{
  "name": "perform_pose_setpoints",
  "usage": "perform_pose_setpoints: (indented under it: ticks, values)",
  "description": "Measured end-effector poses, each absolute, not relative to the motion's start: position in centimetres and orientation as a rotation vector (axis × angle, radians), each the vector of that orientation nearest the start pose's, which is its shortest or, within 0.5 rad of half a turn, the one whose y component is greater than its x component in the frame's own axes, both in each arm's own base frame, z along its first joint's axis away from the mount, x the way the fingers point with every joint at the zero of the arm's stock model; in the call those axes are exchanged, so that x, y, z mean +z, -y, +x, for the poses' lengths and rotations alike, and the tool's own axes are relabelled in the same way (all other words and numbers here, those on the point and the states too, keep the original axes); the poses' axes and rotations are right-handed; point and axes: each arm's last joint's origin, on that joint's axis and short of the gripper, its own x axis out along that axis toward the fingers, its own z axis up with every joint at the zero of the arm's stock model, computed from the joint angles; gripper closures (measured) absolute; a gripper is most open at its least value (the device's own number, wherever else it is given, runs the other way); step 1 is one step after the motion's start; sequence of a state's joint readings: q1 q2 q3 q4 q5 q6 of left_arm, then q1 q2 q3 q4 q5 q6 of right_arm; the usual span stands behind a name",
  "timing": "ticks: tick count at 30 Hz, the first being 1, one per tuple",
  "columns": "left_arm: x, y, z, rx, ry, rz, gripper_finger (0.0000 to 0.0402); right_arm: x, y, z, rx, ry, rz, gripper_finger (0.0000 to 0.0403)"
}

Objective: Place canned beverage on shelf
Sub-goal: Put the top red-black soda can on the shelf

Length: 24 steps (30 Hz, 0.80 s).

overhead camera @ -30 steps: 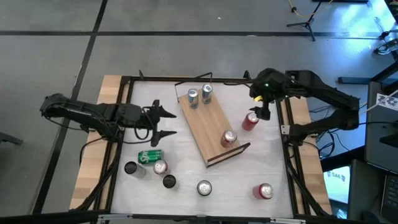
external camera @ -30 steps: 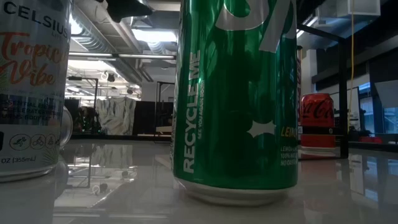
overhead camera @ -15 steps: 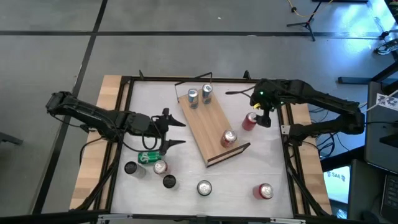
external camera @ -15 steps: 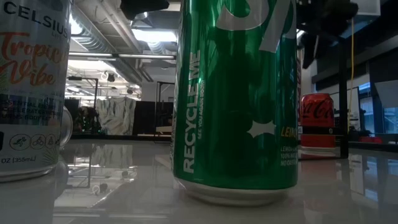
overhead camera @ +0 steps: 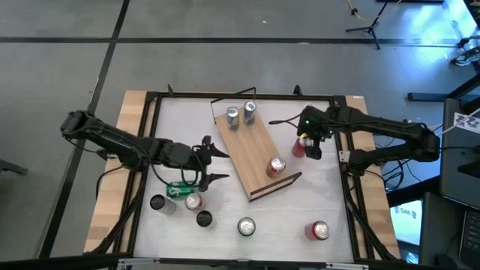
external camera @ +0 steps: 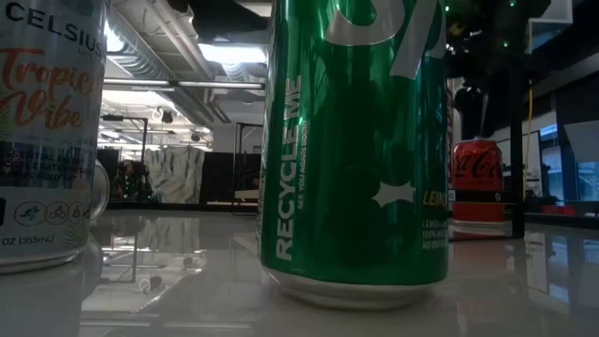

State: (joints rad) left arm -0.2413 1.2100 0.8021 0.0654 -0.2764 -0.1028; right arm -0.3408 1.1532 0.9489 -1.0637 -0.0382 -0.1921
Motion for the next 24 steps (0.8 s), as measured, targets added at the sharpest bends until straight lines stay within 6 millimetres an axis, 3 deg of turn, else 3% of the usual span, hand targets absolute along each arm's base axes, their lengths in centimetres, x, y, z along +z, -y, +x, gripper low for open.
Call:
perform_pose_setpoints:
  ticks: [13,24]
  values:
    - [27.1,5.7,26.4,0.058,-0.345,-0.009,0.009,23.0,6.4,18.4,-0.129,-1.246,0.046,0.0031]
    - [27.2,5.6,26.4,0.081,-0.335,-0.007,0.009,22.8,6.4,18.4,-0.129,-1.247,0.047,0.0031]
